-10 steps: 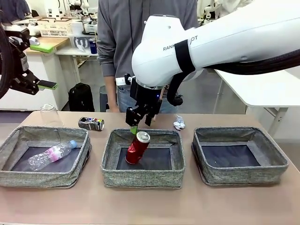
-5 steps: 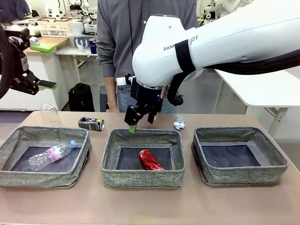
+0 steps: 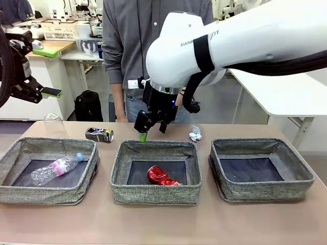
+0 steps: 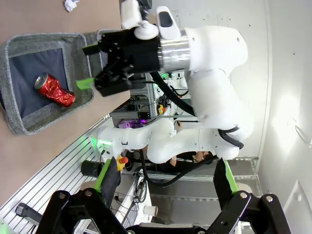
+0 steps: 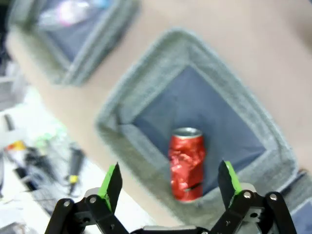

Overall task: Sort the waste into the appropriate baskets.
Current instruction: Place the picked waste into the Fabric basket indicated by the person, then pick up the waste item pointed out by the person.

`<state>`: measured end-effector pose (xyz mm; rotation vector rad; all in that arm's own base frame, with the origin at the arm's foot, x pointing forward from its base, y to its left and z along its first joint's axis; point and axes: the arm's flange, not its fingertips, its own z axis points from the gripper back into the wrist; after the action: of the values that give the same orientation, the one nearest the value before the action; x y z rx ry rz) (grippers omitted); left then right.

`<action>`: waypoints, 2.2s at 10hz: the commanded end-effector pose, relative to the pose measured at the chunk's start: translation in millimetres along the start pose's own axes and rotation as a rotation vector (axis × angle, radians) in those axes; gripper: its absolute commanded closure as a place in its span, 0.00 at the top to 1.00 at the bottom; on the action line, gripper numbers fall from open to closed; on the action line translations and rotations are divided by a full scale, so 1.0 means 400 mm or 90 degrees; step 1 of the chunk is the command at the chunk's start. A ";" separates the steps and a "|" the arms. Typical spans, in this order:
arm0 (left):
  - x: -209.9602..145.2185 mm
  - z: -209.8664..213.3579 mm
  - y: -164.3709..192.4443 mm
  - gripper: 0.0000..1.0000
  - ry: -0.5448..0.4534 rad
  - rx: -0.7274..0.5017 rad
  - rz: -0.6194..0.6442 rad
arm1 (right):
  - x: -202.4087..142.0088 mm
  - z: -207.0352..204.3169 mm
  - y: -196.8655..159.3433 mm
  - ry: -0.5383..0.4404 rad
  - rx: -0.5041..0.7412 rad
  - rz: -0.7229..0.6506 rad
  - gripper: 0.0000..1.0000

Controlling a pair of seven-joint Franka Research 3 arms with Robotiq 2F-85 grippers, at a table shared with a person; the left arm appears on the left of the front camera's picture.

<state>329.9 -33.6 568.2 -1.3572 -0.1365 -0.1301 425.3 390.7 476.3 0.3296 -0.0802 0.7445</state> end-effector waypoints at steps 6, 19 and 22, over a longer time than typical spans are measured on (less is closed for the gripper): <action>-0.002 0.002 -0.012 1.00 0.002 0.001 0.006 | -0.448 0.269 -0.239 -0.347 0.641 -0.338 1.00; -0.002 0.002 -0.012 1.00 0.002 0.001 0.006 | -0.510 0.260 -0.311 -0.309 0.620 -0.406 1.00; -0.002 0.002 -0.012 1.00 0.002 0.001 0.006 | -0.510 0.260 -0.311 -0.309 0.620 -0.406 1.00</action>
<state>329.9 -33.7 568.2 -1.3567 -0.1363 -0.1299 359.8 139.1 501.4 1.3732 -0.0516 -0.0173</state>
